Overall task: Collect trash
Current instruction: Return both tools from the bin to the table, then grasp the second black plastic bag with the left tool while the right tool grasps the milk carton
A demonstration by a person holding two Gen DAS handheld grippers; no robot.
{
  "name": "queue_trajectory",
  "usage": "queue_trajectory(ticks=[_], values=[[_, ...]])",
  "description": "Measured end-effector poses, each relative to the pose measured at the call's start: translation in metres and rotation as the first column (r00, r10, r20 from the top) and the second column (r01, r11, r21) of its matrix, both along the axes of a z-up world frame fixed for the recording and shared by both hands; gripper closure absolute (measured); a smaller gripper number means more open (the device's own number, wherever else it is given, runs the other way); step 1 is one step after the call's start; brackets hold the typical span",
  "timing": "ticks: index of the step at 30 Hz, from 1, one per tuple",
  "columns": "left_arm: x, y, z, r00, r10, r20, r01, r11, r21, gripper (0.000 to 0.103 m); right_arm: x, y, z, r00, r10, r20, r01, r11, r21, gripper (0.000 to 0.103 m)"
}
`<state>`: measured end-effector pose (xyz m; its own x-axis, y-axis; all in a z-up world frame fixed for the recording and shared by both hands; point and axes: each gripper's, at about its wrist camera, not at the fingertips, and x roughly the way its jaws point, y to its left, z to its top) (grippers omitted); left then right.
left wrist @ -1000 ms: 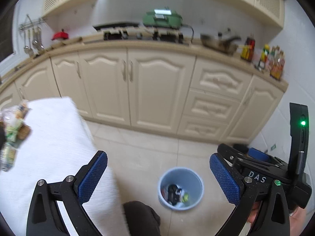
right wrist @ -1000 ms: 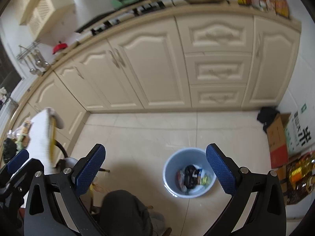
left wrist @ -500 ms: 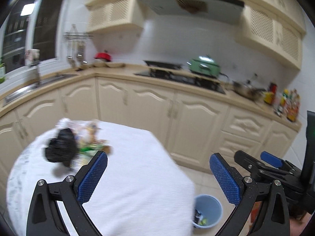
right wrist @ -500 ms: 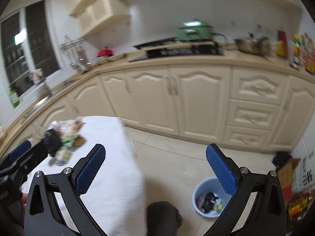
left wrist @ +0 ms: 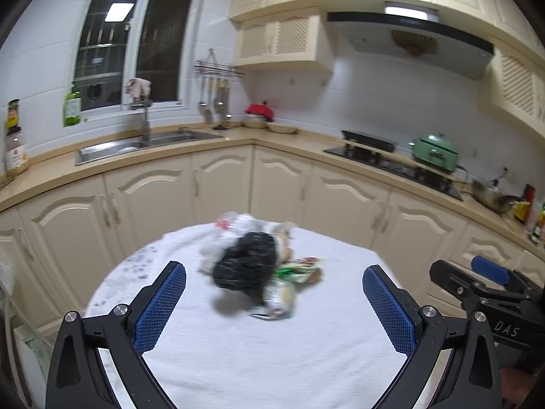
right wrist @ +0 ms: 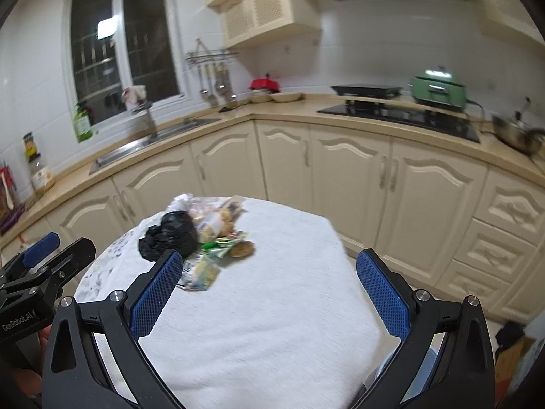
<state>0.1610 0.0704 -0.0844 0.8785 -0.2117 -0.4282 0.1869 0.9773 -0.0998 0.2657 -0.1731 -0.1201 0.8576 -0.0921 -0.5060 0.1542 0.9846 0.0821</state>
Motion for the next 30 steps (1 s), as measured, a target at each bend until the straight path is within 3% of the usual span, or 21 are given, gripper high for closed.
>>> queue_trajectory(ticks=[10, 22, 30], values=[[0.054, -0.024, -0.022, 0.997, 0.043, -0.069, -0.038, 0.997, 0.061, 0.001, 0.056, 0.023, -0.037, 0.991, 0.084, -0.104, -0.087, 0.996, -0.033, 0.000], [0.201, -0.058, -0.041, 0.981, 0.043, -0.188, -0.015, 0.989, 0.145, 0.001, 0.116, -0.003, -0.080, 0.977, 0.066, -0.203, -0.067, 0.998, 0.001, 0.000], [0.280, -0.072, -0.062, 0.966, 0.044, -0.257, -0.011, 0.991, 0.130, 0.001, 0.149, -0.008, -0.097, 0.961, 0.112, -0.253, -0.110, 0.994, 0.022, 0.000]])
